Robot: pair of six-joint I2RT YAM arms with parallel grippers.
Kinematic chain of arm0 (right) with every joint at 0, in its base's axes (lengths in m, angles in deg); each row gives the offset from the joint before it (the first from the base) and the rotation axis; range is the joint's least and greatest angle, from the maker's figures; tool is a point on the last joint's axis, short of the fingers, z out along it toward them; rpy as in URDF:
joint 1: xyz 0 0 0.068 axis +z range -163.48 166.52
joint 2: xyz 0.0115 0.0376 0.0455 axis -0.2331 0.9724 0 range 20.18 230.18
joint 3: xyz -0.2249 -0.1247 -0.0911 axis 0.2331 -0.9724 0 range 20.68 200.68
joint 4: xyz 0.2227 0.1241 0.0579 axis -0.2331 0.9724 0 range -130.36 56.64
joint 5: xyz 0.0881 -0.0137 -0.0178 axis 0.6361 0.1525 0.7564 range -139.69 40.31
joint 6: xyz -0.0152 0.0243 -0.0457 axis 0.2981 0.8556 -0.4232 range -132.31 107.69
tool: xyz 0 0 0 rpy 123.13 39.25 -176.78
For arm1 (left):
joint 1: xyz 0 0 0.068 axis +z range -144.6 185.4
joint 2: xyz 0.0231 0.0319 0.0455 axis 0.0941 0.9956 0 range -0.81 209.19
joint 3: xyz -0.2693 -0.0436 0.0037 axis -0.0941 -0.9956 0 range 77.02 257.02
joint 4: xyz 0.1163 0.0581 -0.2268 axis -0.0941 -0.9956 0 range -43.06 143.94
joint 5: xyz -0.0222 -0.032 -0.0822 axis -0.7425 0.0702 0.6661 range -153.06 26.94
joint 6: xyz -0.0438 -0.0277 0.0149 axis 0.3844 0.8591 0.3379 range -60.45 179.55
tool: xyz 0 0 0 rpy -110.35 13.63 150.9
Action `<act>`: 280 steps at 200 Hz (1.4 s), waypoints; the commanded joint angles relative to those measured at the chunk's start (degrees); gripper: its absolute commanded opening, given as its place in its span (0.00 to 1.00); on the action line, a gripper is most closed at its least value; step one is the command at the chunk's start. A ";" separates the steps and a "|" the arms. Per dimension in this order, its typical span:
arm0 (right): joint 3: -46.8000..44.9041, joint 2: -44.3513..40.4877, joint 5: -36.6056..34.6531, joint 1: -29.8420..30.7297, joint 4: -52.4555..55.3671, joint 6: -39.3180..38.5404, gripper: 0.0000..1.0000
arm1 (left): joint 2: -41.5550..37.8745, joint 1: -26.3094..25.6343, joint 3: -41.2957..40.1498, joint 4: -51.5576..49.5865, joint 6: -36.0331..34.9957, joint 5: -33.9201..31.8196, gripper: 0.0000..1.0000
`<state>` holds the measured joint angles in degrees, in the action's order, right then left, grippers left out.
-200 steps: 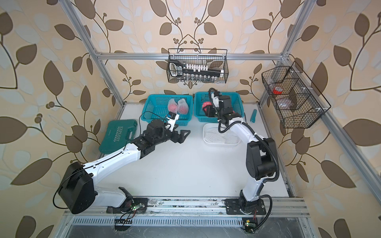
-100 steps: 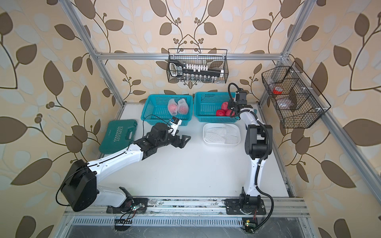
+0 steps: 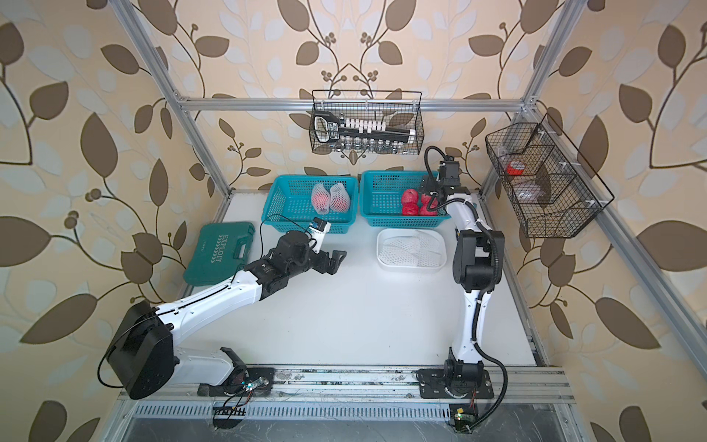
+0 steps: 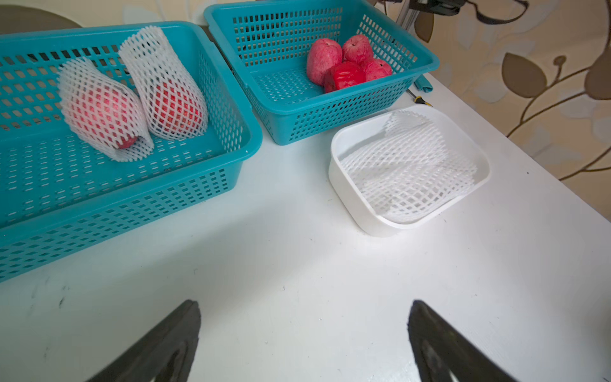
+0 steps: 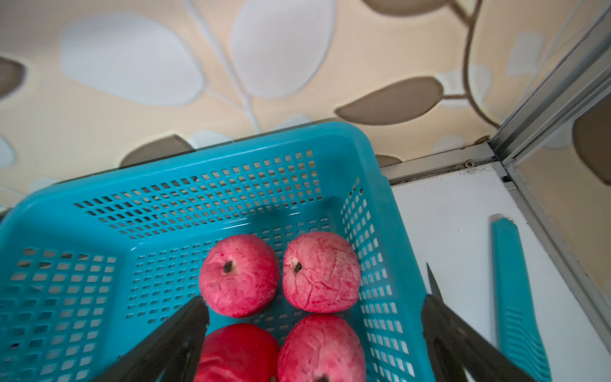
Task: Remove foam nets from apples
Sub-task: Place the apple in the basket, then pick up the apple from the basket.
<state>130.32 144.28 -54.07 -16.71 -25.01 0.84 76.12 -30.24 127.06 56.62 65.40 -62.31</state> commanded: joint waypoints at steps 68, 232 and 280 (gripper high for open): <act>-41.02 -27.38 47.43 -0.83 -36.49 24.27 1.00 | 12.58 15.43 22.47 -9.51 0.72 11.89 0.89; -82.75 -51.49 11.97 31.03 -57.91 1.35 1.00 | 61.00 25.26 82.58 -37.71 0.60 12.27 0.94; -83.65 -49.90 10.73 32.30 -59.89 1.53 0.99 | 66.48 25.44 86.73 -34.99 4.02 9.40 0.90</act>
<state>46.70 93.70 -41.37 15.14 -82.01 3.24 142.04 -4.75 211.96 20.51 67.36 -50.61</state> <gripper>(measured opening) 0.995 0.901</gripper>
